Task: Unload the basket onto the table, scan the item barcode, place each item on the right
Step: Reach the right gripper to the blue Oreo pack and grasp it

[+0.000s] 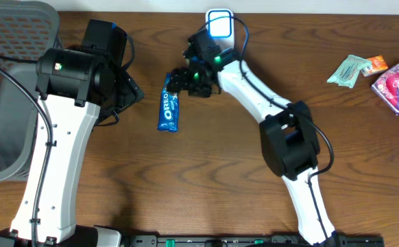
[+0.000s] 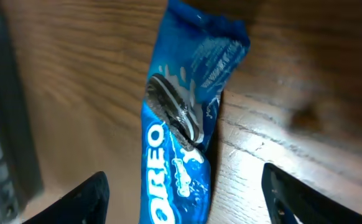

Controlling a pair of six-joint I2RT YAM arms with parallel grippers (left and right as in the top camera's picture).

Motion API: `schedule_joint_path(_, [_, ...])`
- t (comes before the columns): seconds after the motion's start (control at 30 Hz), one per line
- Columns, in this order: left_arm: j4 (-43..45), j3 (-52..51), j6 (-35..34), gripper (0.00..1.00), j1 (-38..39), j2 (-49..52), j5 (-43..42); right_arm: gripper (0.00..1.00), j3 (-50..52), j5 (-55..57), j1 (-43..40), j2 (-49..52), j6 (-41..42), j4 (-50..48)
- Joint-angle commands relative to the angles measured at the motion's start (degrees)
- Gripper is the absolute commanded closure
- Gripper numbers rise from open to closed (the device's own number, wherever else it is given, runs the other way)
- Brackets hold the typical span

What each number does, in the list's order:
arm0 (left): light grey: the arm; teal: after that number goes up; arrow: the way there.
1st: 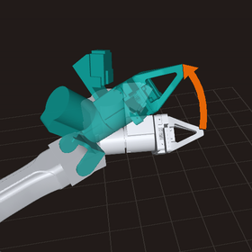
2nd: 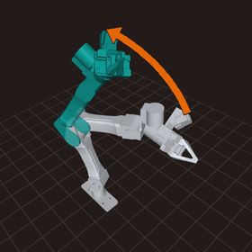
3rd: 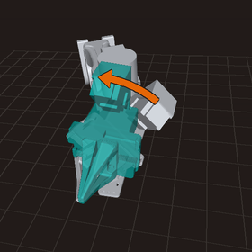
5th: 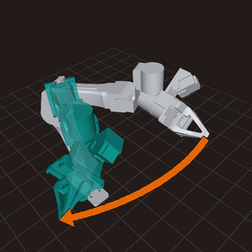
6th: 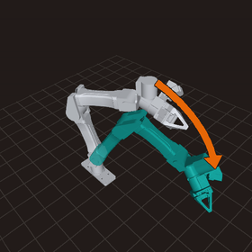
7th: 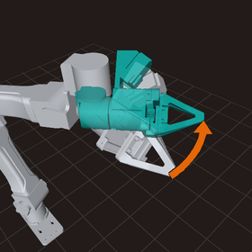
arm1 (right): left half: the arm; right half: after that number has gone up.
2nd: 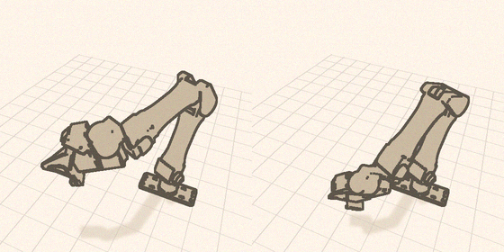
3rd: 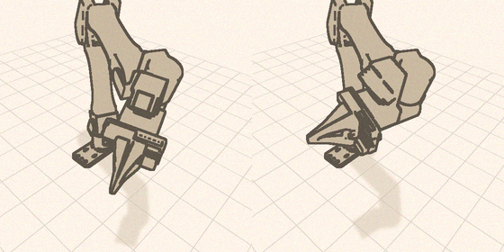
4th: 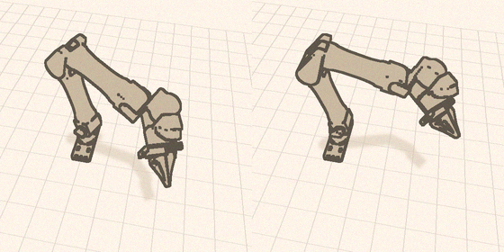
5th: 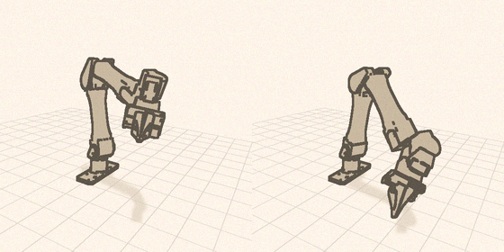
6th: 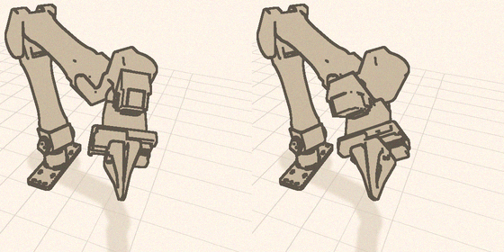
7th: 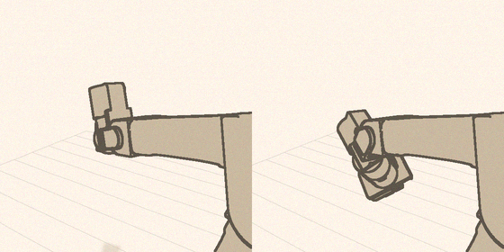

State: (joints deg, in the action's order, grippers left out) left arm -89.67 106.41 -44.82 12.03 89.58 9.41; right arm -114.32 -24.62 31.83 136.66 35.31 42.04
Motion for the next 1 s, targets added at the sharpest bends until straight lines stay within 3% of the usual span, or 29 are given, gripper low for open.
schedule_joint_path(0.0, [-0.24,-0.13,-0.28,0.02,-0.13,0.04,1.16,0.30,1.66,7.04,1.75,-1.31,7.72,-0.74])
schedule_joint_path(0.47, [-0.24,-0.13,-0.28,0.02,-0.13,0.04,1.16,0.36,11.50,7.37,5.75,-1.31,10.32,-13.46])
schedule_joint_path(0.53, [-0.24,-0.13,-0.28,0.02,-0.13,0.04,1.16,0.46,12.46,8.26,6.25,-1.31,10.32,-14.10])
schedule_joint_path(0.77, [-0.24,-0.13,-0.28,0.02,-0.13,0.04,1.16,0.99,13.42,10.12,6.95,-1.31,10.19,-14.19])
schedule_joint_path(0.97, [-0.24,-0.13,-0.28,0.02,-0.13,0.04,1.16,0.99,12.09,8.83,5.27,-1.46,7.10,-9.99])
